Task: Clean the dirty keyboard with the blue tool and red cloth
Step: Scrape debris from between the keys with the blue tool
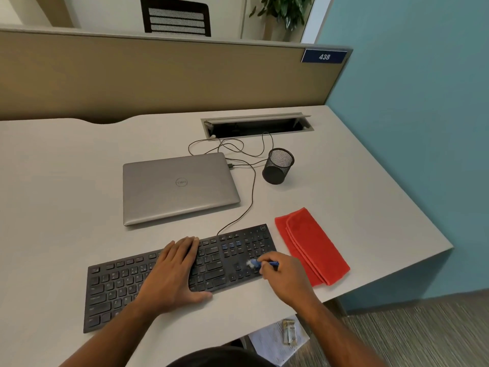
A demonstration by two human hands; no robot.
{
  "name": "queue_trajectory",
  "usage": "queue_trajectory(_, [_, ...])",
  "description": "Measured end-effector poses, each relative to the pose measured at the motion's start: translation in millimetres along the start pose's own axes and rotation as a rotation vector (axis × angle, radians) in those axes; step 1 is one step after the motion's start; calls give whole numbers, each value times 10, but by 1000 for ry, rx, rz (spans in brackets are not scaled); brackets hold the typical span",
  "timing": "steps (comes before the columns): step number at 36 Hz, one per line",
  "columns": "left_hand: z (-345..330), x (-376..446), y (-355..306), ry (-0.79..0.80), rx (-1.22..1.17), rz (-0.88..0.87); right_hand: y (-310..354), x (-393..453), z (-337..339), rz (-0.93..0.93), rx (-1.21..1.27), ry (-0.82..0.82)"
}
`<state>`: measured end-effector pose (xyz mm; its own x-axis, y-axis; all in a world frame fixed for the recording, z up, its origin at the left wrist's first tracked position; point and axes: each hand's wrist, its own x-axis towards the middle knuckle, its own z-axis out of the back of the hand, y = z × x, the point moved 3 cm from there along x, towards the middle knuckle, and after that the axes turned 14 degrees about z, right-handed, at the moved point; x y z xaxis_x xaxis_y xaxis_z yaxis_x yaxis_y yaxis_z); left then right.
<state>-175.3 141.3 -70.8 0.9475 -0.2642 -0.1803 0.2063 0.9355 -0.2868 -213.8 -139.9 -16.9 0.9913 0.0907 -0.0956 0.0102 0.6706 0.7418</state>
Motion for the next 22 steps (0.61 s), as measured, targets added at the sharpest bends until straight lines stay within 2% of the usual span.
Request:
queue_trajectory(3, [-19, 6, 10, 8, 8, 6, -45, 22, 29, 17, 48, -124])
queue_trajectory(11, [-19, 5, 8, 3, 17, 10, -71, 169, 144, 185, -21, -275])
queue_trajectory(17, [0, -4, -13, -1, 18, 8, -233, 676, 239, 195, -213, -383])
queue_trajectory(22, [3, -2, -17, 3, 28, 13, -270, 1134, 274, 220, -433, -372])
